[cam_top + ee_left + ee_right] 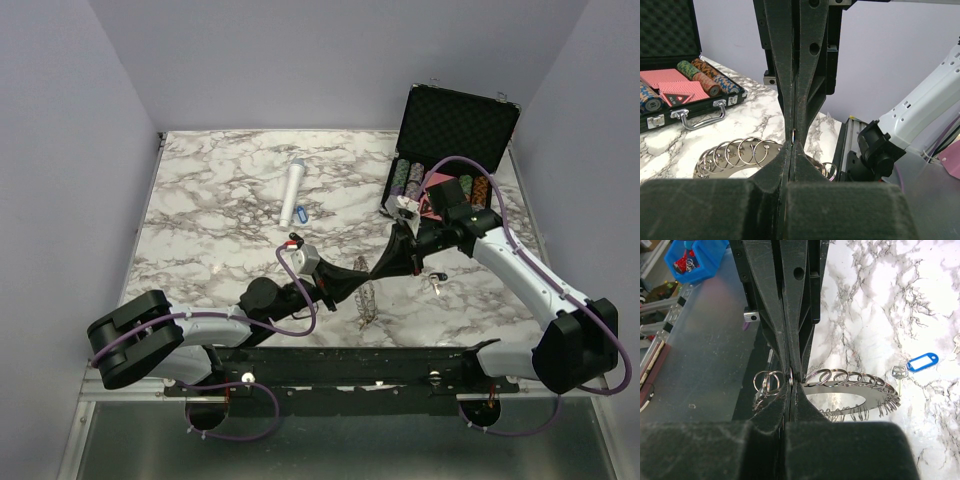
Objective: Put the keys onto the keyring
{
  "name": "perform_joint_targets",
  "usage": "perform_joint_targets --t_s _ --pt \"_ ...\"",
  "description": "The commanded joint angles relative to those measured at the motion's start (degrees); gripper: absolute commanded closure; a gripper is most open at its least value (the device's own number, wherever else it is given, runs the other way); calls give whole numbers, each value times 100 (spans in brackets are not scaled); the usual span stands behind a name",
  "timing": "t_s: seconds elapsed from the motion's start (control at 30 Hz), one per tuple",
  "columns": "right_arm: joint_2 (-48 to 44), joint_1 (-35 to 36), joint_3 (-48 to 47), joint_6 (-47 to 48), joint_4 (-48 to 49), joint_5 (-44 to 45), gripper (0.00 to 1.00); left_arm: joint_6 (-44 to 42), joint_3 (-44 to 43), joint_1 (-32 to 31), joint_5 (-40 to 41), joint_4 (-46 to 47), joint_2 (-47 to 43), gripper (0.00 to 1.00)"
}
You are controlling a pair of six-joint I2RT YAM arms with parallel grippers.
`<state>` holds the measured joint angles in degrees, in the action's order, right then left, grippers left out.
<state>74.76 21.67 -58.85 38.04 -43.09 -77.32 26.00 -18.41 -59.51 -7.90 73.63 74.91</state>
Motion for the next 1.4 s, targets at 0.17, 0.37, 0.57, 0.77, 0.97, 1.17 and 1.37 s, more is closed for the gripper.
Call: perform_joint_targets --t_s 0.17,0.37,0.57,0.77,0.97,1.17,1.37 --pt "-129 -5 -65 300 -287 -20 100 -262 -259 -44 -291 -427 -205 90" --pt "-111 -5 -92 423 -402 6 100 -481 -356 -44 -370 -999 -416 82" --pt "-102 -5 -100 502 -463 6 100 -561 -444 -44 -466 -1245 -478 80" --pt "-85 -5 -109 555 -516 -11 100 -578 -558 -44 -677 -1403 -434 85" --pt "-84 -5 -118 643 -586 -11 100 -631 -637 -35 -844 -1614 -407 97" --pt "-120 -5 -109 705 -630 -11 90 -666 -436 -35 -722 -1404 -513 100" --pt "-269 -14 -135 678 -665 147 46 -868 74 -26 -529 -1044 -943 100"
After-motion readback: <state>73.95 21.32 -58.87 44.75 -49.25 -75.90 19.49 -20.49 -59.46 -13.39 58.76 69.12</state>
